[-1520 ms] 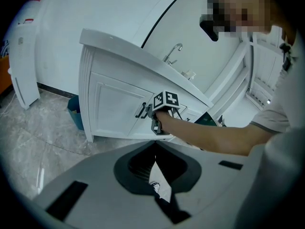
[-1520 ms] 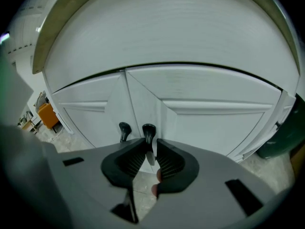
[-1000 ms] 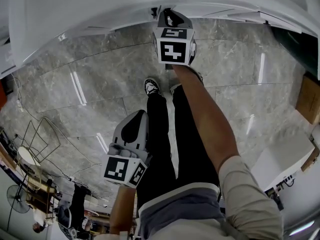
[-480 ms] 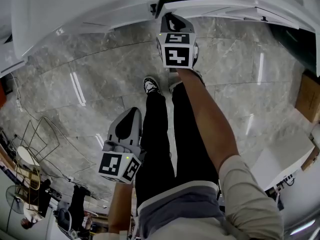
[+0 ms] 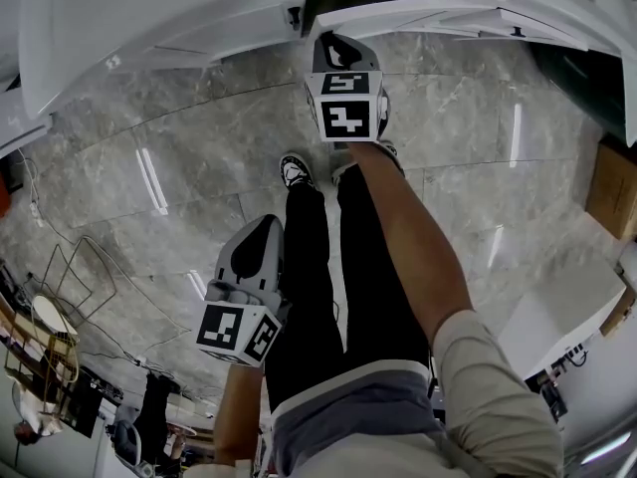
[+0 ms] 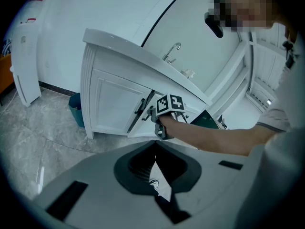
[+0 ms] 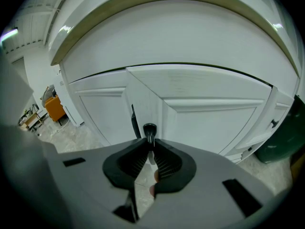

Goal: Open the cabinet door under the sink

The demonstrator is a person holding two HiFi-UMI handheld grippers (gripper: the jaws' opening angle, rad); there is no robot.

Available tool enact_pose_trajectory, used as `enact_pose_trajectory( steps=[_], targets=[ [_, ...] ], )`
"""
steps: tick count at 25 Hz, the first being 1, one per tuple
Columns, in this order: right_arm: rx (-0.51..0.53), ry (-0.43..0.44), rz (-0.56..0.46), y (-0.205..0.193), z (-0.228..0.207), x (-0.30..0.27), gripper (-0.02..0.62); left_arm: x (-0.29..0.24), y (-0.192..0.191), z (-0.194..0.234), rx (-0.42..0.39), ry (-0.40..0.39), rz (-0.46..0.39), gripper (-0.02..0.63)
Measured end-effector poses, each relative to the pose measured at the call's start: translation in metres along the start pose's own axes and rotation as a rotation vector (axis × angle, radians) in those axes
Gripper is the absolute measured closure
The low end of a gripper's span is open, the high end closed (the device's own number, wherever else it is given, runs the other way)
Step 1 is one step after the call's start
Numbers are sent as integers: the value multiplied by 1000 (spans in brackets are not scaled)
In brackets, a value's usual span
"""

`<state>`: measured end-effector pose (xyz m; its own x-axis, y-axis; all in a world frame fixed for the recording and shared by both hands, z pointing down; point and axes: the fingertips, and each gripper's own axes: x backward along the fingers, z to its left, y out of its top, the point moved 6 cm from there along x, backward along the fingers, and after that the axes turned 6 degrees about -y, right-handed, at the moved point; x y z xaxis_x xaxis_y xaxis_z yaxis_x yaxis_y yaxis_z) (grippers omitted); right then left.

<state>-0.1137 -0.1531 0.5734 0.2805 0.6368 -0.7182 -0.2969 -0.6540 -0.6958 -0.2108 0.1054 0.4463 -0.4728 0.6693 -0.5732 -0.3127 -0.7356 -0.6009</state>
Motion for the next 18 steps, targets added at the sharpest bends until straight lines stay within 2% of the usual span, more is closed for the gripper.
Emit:
enact_pose_trajectory(
  steps=[18],
  targets=[
    [38, 36, 6, -17, -1, 14, 545, -3, -8, -11, 3, -9, 34, 606]
  ],
)
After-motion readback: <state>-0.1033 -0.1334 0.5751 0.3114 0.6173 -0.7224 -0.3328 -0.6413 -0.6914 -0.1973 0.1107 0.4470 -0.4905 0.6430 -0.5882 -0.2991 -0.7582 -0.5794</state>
